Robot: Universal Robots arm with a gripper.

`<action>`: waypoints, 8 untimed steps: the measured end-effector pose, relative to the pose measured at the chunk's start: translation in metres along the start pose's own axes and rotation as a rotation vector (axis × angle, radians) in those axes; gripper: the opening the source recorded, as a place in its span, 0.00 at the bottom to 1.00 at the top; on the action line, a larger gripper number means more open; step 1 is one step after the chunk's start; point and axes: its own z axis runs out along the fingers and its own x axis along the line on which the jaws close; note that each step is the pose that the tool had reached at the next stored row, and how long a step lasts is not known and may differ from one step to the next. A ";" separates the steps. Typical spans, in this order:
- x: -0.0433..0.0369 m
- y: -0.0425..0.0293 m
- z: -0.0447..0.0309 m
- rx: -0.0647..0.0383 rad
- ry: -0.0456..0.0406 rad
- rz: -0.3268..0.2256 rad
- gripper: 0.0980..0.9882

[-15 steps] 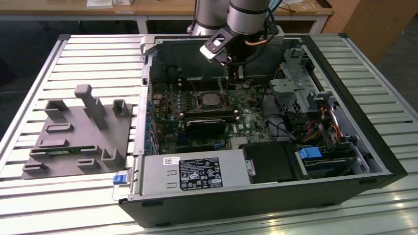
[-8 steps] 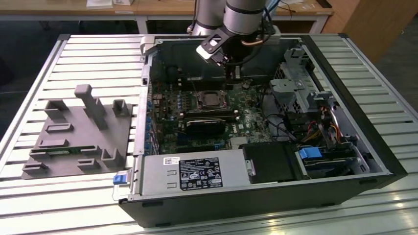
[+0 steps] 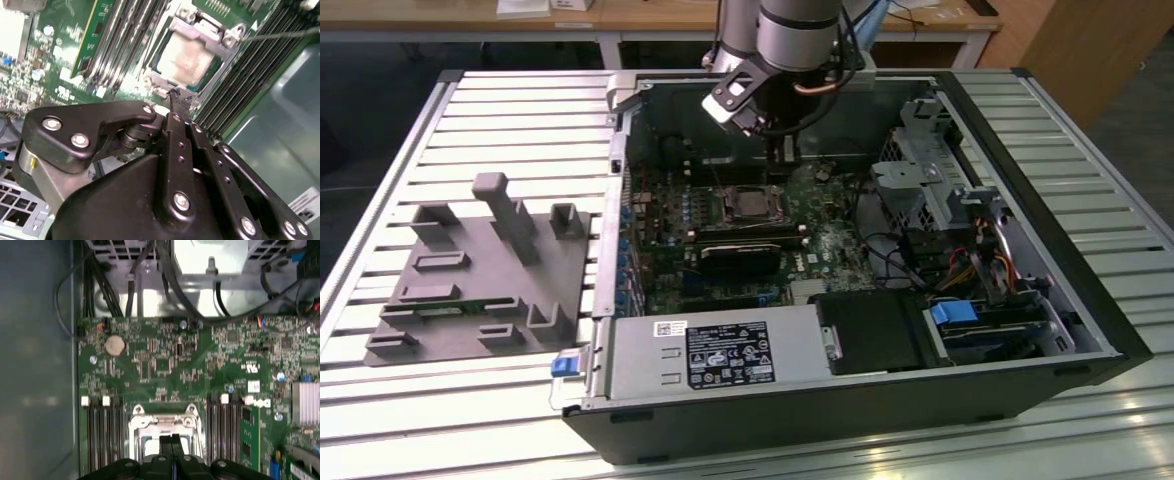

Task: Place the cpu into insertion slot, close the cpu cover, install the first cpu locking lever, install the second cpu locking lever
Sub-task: 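Close the cpu cover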

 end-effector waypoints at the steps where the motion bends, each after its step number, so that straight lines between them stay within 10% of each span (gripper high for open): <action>1: -0.0002 -0.0025 0.0001 -0.003 0.0003 0.000 0.01; 8: -0.0015 -0.0171 0.0035 -0.011 0.0009 0.000 0.01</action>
